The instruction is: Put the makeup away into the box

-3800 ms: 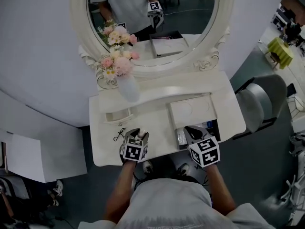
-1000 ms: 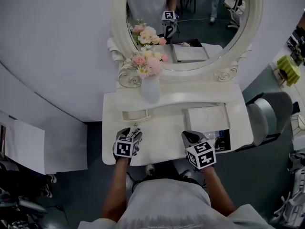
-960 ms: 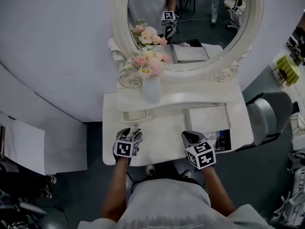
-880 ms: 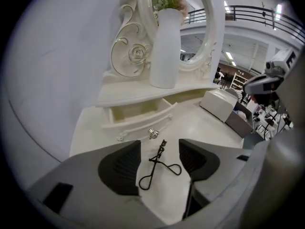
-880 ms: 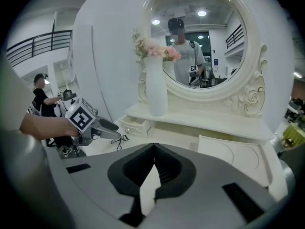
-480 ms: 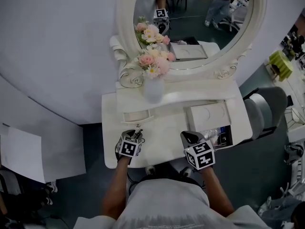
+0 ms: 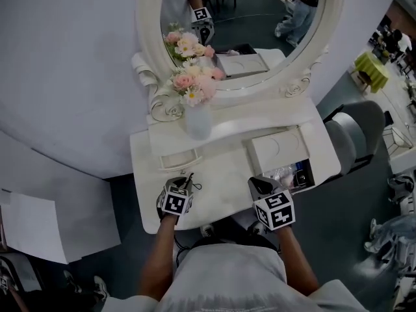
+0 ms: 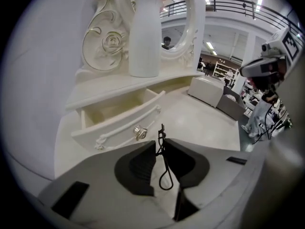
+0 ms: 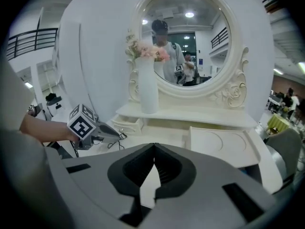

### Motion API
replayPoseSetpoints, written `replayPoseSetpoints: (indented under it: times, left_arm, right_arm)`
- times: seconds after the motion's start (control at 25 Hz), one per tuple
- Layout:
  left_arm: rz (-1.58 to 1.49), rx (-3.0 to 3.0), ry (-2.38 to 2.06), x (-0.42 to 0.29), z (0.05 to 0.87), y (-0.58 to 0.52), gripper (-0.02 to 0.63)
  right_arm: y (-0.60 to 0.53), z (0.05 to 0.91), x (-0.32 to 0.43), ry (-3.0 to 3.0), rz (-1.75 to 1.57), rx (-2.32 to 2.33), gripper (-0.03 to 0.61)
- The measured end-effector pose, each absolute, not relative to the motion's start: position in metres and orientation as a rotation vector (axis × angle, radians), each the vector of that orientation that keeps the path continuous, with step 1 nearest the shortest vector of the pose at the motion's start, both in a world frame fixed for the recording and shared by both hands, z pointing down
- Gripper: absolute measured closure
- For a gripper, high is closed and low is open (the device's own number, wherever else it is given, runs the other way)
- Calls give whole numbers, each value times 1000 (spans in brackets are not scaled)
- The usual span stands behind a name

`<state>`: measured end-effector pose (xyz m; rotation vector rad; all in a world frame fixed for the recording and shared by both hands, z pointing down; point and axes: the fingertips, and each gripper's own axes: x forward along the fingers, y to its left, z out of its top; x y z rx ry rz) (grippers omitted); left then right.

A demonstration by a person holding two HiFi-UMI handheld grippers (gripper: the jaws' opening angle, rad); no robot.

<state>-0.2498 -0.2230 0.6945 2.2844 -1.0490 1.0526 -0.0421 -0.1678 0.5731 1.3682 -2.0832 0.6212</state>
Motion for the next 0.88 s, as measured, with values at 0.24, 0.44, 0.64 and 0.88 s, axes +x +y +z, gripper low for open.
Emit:
replayPoseSetpoints:
  times: [0.24, 0.44, 0.64, 0.88]
  left_arm:
    - [1017, 2408, -972, -201, 666, -224, 532]
    - [904, 2465, -871, -139, 638, -222, 535]
    - [850, 2543, -746, -62, 609, -211, 541]
    - [868, 2591, -605, 21, 608, -193, 584]
  right_arm:
    - [-152, 576, -5, -2041, 668, 1474, 577]
    - [-142, 575, 32, -2021, 698, 1536, 577]
    - [-130, 572, 75, -2007, 714, 1586, 577]
    - [-117, 580, 124, -1986, 739, 1602, 577]
